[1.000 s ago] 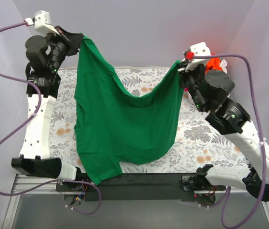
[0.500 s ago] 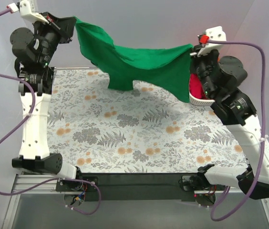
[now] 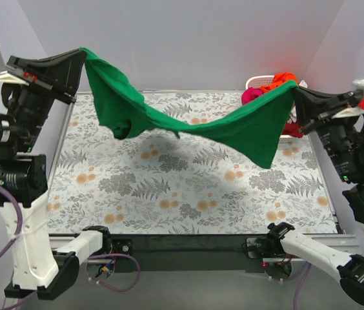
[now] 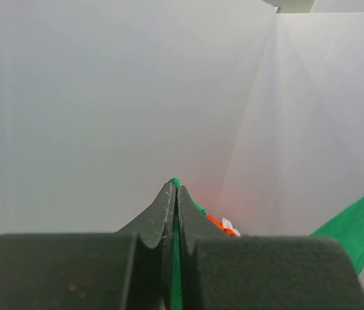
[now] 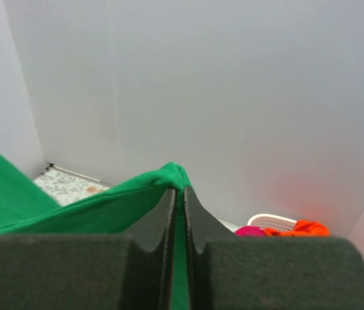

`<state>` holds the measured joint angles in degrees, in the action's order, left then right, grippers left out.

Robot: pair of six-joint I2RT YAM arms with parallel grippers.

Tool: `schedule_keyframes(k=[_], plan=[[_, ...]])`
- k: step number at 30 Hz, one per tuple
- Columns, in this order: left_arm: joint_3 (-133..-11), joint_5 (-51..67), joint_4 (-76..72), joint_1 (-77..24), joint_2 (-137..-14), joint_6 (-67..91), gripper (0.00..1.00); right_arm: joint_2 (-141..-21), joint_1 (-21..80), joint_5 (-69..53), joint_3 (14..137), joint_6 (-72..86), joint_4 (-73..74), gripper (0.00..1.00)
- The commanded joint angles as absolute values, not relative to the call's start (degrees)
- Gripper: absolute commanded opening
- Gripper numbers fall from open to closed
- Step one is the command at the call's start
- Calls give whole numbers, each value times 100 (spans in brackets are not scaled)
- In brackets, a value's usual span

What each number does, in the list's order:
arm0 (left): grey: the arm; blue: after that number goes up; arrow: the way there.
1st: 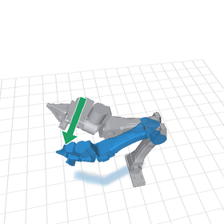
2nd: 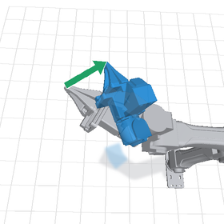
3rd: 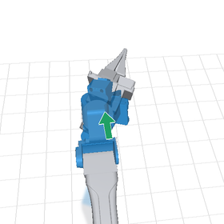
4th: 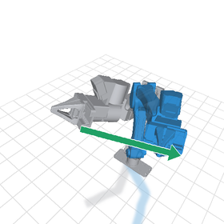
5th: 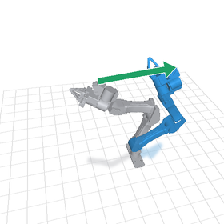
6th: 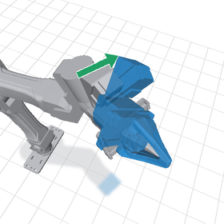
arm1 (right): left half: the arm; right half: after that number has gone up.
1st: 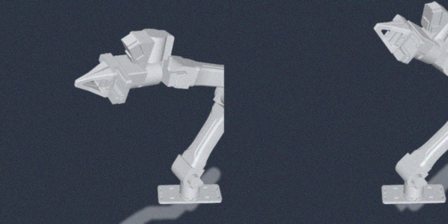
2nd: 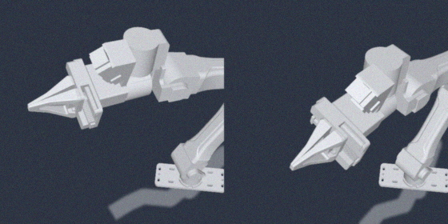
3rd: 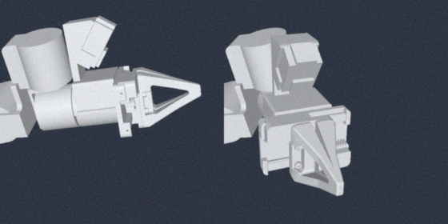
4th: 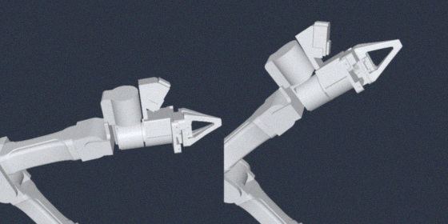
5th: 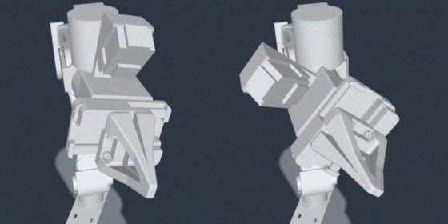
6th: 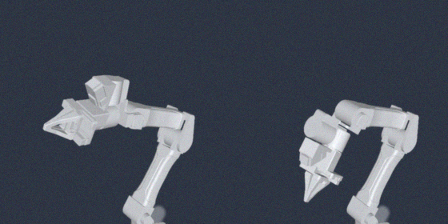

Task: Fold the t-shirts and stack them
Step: Flatten the tshirt out

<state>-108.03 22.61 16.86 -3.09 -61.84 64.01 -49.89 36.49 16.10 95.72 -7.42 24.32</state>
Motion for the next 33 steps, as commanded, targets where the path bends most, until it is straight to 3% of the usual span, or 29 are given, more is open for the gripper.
schedule_keyframes(k=[1, 5, 9, 13, 18, 25, 33], plan=[[-10898, 2470, 1986, -272, -5872, 6592, 0, -4817, 3656, 1091, 9589, -458, 2584, 1], [-10978, 2531, 2136, -272, -5792, 6688, 0, -4720, 3656, 1133, 9537, -369, 2733, 1], [-10154, 2453, 1751, -272, -5880, 6750, 0, -4930, 3648, 1818, 8958, -317, 2646, 1], [-8171, 2066, 1109, -272, -6335, 6873, 0, -5123, 3656, 2546, 7746, -63, 2137, 1], [-6479, 2039, -727, -264, -7878, 7049, 0, -5738, 3175, 2804, 6339, 324, 1312, 1], [-6915, 1846, -1179, -246, -10199, 7075, 0, -7616, 2567, 2496, 5950, 431, 431, 1], [-7436, 1205, -896, -246, -11153, 6952, 0, -8850, 2373, 2514, 6416, 334, 255, 1]])
